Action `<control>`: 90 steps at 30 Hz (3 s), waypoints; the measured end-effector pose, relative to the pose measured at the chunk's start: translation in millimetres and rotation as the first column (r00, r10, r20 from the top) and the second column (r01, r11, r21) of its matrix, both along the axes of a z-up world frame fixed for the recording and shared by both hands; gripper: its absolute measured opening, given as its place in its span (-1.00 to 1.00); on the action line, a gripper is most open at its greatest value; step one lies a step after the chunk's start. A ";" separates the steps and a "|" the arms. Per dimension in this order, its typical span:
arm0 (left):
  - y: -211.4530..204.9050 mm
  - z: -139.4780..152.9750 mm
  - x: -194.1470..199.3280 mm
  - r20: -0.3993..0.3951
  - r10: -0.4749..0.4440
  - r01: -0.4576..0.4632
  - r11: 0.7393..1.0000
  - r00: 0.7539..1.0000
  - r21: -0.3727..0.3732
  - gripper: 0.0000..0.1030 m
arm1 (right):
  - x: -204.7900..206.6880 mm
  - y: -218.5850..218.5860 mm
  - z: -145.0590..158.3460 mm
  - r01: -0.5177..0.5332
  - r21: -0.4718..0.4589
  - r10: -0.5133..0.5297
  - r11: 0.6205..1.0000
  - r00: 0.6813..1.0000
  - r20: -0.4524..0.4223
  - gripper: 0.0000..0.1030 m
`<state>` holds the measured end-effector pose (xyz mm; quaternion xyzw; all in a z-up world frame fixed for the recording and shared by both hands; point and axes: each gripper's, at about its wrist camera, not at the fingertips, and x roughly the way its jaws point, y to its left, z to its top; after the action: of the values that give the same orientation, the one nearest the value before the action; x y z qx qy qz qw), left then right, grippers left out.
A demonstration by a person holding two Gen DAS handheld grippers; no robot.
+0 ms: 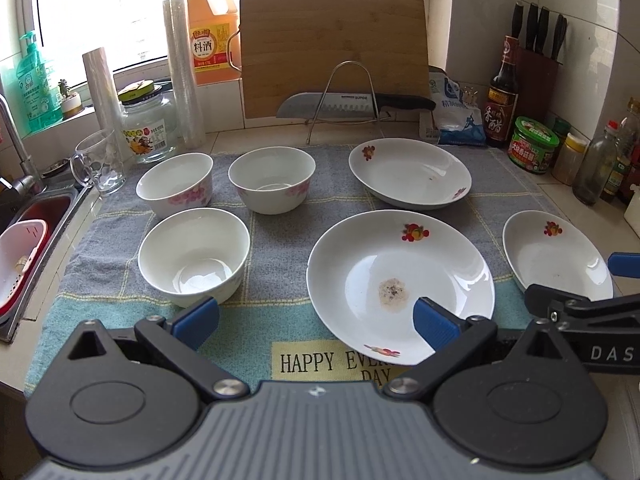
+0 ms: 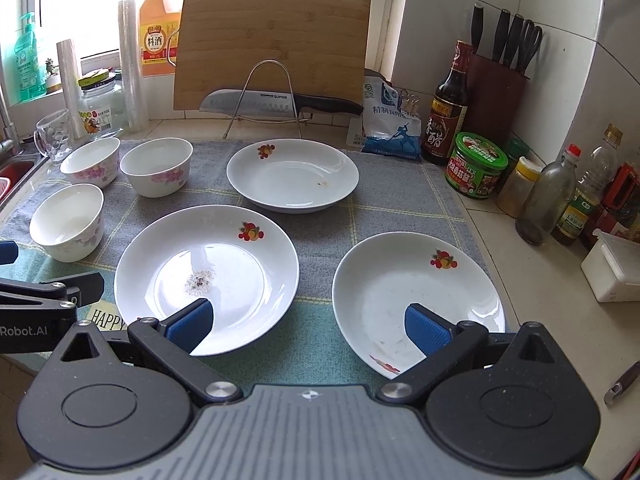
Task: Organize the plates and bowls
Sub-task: 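Close the left tool on the rim of the stained white plate, then lift the stained plate with the left tool off the towel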
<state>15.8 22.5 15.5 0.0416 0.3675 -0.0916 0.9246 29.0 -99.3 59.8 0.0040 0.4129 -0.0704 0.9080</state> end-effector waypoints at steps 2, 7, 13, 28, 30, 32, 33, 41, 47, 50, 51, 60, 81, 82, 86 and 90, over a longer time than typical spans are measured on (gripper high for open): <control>1.8 1.0 3.2 0.001 -0.035 0.035 0.999 0.999 -0.021 0.99 | -2.8 -3.1 0.7 0.010 -0.010 -0.010 1.000 1.000 0.017 1.00; -2.9 -3.2 12.6 -0.003 -0.141 0.140 0.989 0.990 -0.043 0.99 | -12.6 -19.6 -1.9 0.076 -0.048 -0.074 0.996 0.997 0.027 1.00; -19.6 -1.3 26.6 0.026 -0.217 0.218 0.974 0.976 -0.052 0.99 | -29.7 -57.3 -17.6 0.139 -0.058 -0.139 0.989 0.990 0.007 1.00; -101.7 1.2 70.3 0.040 -0.373 0.372 0.928 0.927 0.014 0.99 | -11.1 -123.2 -100.3 0.049 0.068 -0.043 0.996 0.996 -0.080 1.00; -115.6 0.5 76.6 0.033 -0.402 0.402 0.916 0.915 0.018 0.99 | -8.4 -127.4 -100.7 0.016 0.070 -0.011 0.997 0.997 -0.075 1.00; -129.4 -1.4 81.9 0.020 -0.432 0.431 0.902 0.902 0.027 0.99 | -5.9 -131.4 -100.9 -0.018 0.077 0.024 0.997 0.997 -0.076 1.00; -136.6 -2.4 85.0 0.010 -0.453 0.453 0.891 0.892 0.026 0.99 | -6.2 -132.7 -100.7 -0.027 0.079 0.033 0.997 0.997 -0.076 1.00; -197.0 -17.4 111.4 -0.063 -0.608 0.610 0.792 0.791 0.013 0.99 | -14.6 -140.2 -104.8 -0.071 0.077 0.072 0.994 0.997 -0.011 1.00; -237.7 -35.4 133.5 -0.165 -0.714 0.723 0.691 0.681 -0.008 0.93 | -20.6 -144.6 -105.8 -0.122 0.072 0.120 0.990 0.992 0.029 1.00; -255.6 -46.3 144.1 -0.231 -0.745 0.764 0.645 0.625 -0.013 0.71 | -21.1 -147.0 -106.0 -0.149 0.074 0.147 0.986 0.989 0.036 1.00; -260.4 -49.8 147.5 -0.254 -0.753 0.775 0.631 0.607 -0.020 0.65 | -21.8 -146.9 -106.2 -0.155 0.075 0.153 0.985 0.987 0.040 1.00; -279.1 -64.1 164.3 -0.357 -0.779 0.821 0.569 0.516 -0.054 0.40 | -19.5 -149.9 -106.8 -0.165 0.082 0.161 0.983 0.986 0.052 1.00; -282.4 -54.1 180.7 -0.336 -0.793 0.820 0.564 0.507 -0.094 0.36 | 2.2 -161.2 -95.7 -0.185 0.089 0.185 0.979 0.983 0.003 1.00; -283.5 -53.2 183.2 -0.332 -0.793 0.818 0.567 0.511 -0.096 0.36 | 4.8 -163.7 -95.0 -0.189 0.086 0.189 0.978 0.982 0.004 1.00; -290.2 -51.2 194.8 -0.316 -0.789 0.807 0.581 0.527 -0.103 0.36 | 16.6 -173.0 -95.1 -0.203 0.065 0.204 0.977 0.979 0.003 1.00; -299.1 -51.6 206.9 -0.302 -0.784 0.800 0.592 0.543 -0.097 0.36 | 32.1 -186.6 -97.4 -0.219 0.053 0.219 0.974 0.976 0.002 1.00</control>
<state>222.7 -276.5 -36.1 0.2121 0.4527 -0.4944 0.7111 61.1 -285.9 -37.7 -0.0175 0.4141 0.0409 0.9091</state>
